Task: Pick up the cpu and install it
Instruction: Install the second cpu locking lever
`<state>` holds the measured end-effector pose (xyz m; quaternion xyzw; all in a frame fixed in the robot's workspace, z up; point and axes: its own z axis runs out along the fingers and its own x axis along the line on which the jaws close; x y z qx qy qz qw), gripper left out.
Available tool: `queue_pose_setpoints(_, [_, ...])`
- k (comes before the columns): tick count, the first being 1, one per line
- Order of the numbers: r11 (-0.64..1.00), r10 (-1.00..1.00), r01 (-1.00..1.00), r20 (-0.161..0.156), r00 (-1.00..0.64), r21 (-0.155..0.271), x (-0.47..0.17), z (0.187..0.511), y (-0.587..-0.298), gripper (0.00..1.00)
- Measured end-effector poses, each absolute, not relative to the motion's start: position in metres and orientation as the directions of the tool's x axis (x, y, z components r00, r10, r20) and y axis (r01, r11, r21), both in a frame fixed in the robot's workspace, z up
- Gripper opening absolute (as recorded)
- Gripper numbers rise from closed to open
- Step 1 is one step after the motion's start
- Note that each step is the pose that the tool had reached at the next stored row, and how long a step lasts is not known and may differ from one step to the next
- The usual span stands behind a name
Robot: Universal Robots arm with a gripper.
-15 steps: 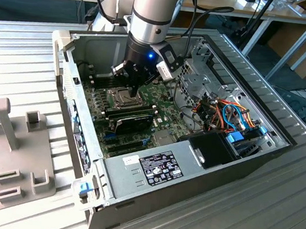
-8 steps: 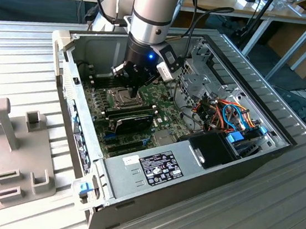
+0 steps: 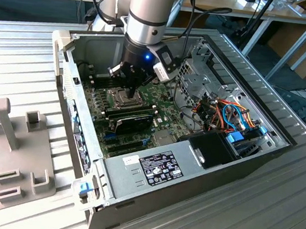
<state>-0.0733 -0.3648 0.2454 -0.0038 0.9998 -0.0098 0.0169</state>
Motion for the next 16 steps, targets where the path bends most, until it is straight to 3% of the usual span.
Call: queue_pose_setpoints(16, [1.000, -0.008, -0.007, -0.034, -0.999, -0.020, -0.0826, 0.2414, -0.3648, 0.11])
